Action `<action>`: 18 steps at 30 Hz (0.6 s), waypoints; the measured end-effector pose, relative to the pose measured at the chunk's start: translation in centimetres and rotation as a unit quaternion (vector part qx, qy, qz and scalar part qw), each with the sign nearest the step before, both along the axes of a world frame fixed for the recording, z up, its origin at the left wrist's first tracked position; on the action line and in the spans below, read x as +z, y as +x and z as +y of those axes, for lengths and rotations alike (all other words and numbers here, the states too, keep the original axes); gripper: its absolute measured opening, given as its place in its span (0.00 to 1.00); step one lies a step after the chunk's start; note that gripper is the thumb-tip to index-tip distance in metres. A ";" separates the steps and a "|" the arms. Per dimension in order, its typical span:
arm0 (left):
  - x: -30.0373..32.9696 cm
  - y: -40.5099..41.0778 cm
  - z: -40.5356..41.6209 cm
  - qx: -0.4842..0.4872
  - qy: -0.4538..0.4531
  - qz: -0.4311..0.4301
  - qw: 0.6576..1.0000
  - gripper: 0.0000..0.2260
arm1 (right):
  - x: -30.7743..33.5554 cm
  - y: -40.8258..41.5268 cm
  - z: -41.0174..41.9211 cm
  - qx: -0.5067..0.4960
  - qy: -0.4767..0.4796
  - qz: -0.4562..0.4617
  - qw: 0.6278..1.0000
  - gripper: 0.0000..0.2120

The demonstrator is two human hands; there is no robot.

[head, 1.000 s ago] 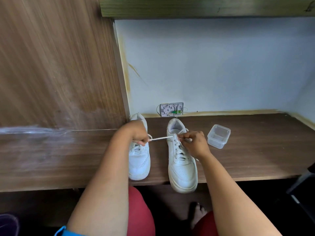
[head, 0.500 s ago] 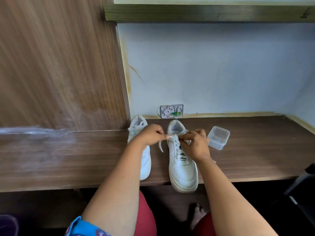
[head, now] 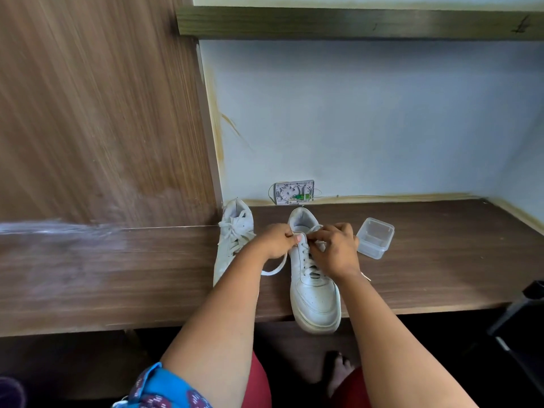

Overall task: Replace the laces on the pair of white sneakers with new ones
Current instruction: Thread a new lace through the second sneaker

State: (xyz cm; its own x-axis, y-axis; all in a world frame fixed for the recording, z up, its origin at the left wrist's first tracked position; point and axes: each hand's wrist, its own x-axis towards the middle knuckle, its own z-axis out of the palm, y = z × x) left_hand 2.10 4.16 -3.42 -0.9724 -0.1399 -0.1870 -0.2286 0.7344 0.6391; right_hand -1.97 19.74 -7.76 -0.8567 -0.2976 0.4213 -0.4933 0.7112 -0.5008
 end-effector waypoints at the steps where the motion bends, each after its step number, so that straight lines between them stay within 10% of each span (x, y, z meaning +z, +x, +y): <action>1: -0.2 0.0 -0.4 -0.002 0.033 0.007 0.999 0.11 | 0.0 0.0 0.1 -0.001 0.000 -0.002 1.000 0.07; 8: 4.1 4.2 -8.3 0.045 0.137 -0.026 0.989 0.12 | 0.1 0.1 0.2 0.000 0.004 0.001 1.000 0.06; 13: 5.1 4.2 -7.8 0.019 0.022 -0.119 0.992 0.08 | 0.1 0.2 -0.1 0.001 -0.007 -0.003 1.000 0.05; 18: 2.2 0.4 -1.0 0.014 0.013 -0.009 1.000 0.16 | -0.2 0.0 -0.4 0.011 -0.046 -0.027 0.999 0.04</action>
